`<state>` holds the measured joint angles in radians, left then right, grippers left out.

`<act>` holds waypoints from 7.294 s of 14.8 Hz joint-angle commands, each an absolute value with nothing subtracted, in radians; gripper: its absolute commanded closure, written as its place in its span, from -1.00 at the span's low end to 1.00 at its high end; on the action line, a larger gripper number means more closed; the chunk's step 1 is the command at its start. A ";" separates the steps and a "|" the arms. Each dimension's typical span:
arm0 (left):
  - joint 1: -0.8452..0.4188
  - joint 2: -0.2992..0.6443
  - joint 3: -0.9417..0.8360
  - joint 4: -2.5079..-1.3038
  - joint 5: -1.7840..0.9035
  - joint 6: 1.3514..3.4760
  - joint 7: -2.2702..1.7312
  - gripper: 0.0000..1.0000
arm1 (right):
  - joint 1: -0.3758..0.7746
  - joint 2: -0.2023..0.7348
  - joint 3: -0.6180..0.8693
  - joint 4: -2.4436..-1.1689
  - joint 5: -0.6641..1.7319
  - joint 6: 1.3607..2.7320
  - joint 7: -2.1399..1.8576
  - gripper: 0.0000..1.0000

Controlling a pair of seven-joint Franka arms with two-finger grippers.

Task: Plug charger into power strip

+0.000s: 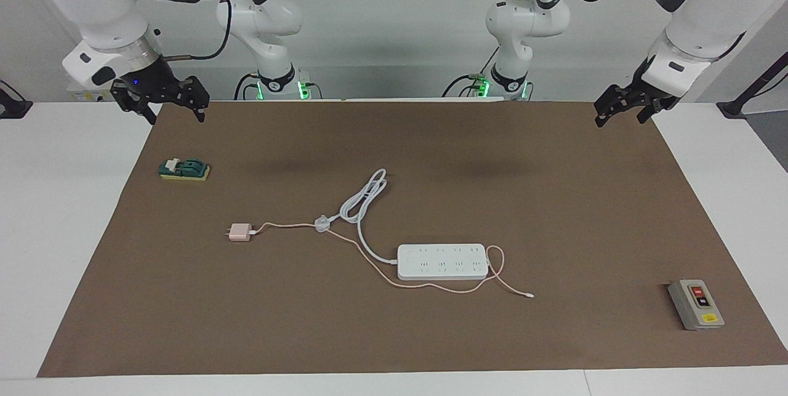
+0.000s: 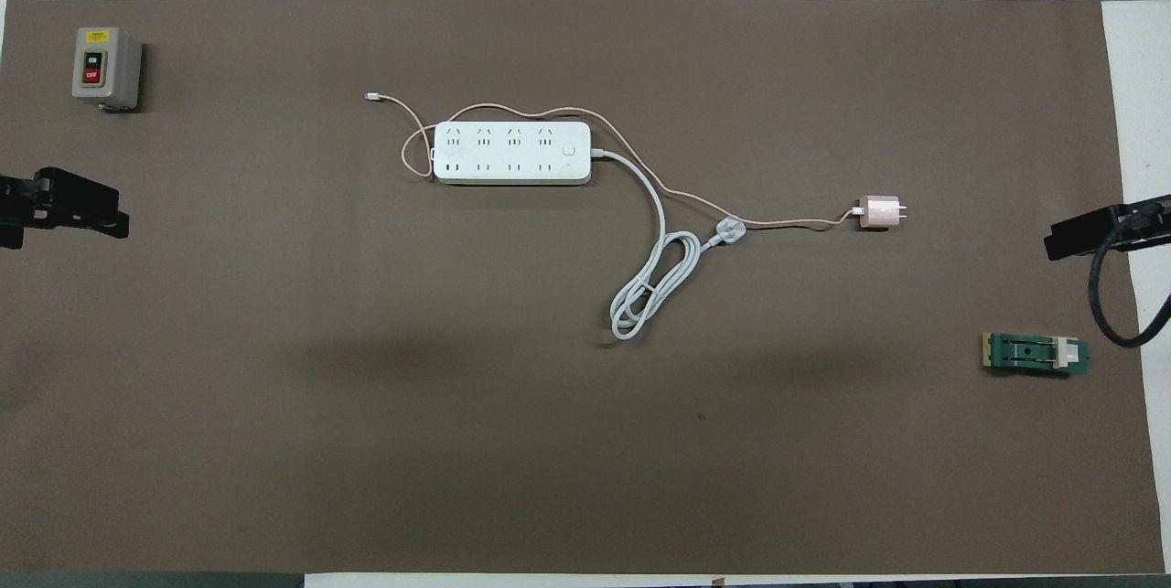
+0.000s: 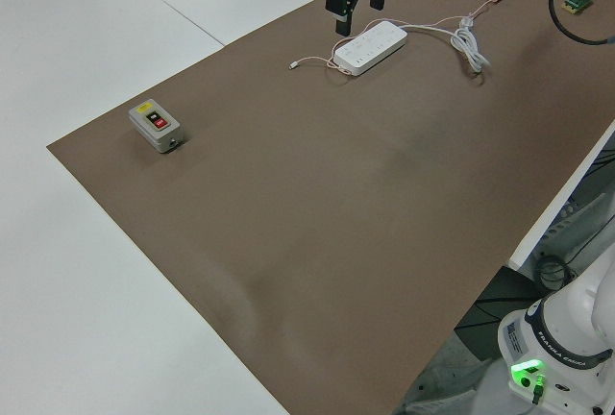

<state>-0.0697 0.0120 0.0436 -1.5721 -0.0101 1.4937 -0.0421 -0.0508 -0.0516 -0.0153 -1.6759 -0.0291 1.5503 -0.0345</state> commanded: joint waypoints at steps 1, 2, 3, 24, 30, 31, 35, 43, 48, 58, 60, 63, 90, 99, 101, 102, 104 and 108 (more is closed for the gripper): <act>-0.064 -0.008 0.044 -1.589 -0.018 1.500 -0.037 -1.00 | -0.051 -0.057 -0.008 -1.706 0.034 1.571 0.168 -1.00; -0.064 -0.008 0.044 -1.589 -0.018 1.500 -0.037 -1.00 | -0.051 -0.043 -0.008 -1.706 0.049 1.583 0.243 -1.00; -0.064 -0.008 0.044 -1.589 -0.018 1.500 -0.038 -1.00 | -0.051 -0.022 -0.008 -1.706 0.063 1.597 0.303 -1.00; -0.008 -0.008 0.044 -1.629 -0.260 1.632 -0.051 -1.00 | -0.187 0.376 -0.012 -1.871 0.676 2.106 0.916 -1.00; 0.035 0.044 0.045 -1.677 -0.622 1.609 -0.048 -1.00 | -0.219 0.408 -0.012 -1.907 0.683 2.100 0.830 -1.00; 0.046 0.052 0.044 -1.687 -0.667 1.609 -0.038 -1.00 | -0.219 0.408 -0.012 -1.910 0.684 2.102 0.830 -1.00; 0.081 0.052 0.045 -1.756 -0.784 1.611 0.092 -1.00 | -0.212 0.405 -0.012 -1.933 0.699 2.105 0.828 -1.00; 0.083 0.077 0.045 -1.908 -1.140 1.621 0.269 -1.00 | -0.199 0.410 -0.012 -1.939 0.712 2.129 0.801 -0.28; 0.080 0.095 0.044 -1.971 -1.279 1.614 0.343 -1.00 | -0.199 0.416 -0.011 -1.967 0.713 2.171 0.766 -0.23; 0.035 0.213 0.034 -1.982 -1.485 1.500 0.652 -1.00 | -0.121 0.400 -0.017 -1.887 0.698 2.080 0.845 1.00; -0.006 0.215 0.034 -2.006 -1.486 1.503 0.701 -1.00 | -0.101 0.376 -0.015 -1.838 0.657 2.031 0.928 1.00; -0.035 0.213 0.034 -2.035 -1.502 1.522 0.719 -1.00 | -0.032 0.335 -0.015 -1.769 0.649 1.968 1.081 1.00; -0.344 0.212 0.034 -2.071 -1.770 1.848 0.765 -1.00 | 0.453 0.272 -0.015 -1.638 0.588 2.066 1.677 1.00; -0.387 0.224 0.031 -2.051 -1.784 1.916 0.764 -1.00 | 0.463 0.268 -0.015 -1.638 0.583 2.060 1.678 1.00; -0.391 0.225 0.031 -2.046 -1.784 1.924 0.764 -0.96 | 0.463 0.268 -0.015 -1.638 0.581 2.060 1.678 1.00; -0.400 0.225 0.031 -2.046 -1.784 1.925 0.765 -0.85 | 0.463 0.268 -0.015 -1.638 0.581 2.060 1.678 1.00; -0.399 0.226 0.031 -2.046 -1.784 1.921 0.764 -0.56 | 0.463 0.268 -0.015 -1.638 0.581 2.057 1.678 1.00; -0.399 0.227 0.031 -2.045 -1.784 1.919 0.762 0.17 | 0.463 0.268 -0.015 -1.638 0.572 2.056 1.678 1.00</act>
<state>-0.3764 0.2180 0.0191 -2.0584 -1.7611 1.9015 0.7509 0.4551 0.2843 -0.0125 -1.6218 0.5961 2.0439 1.6546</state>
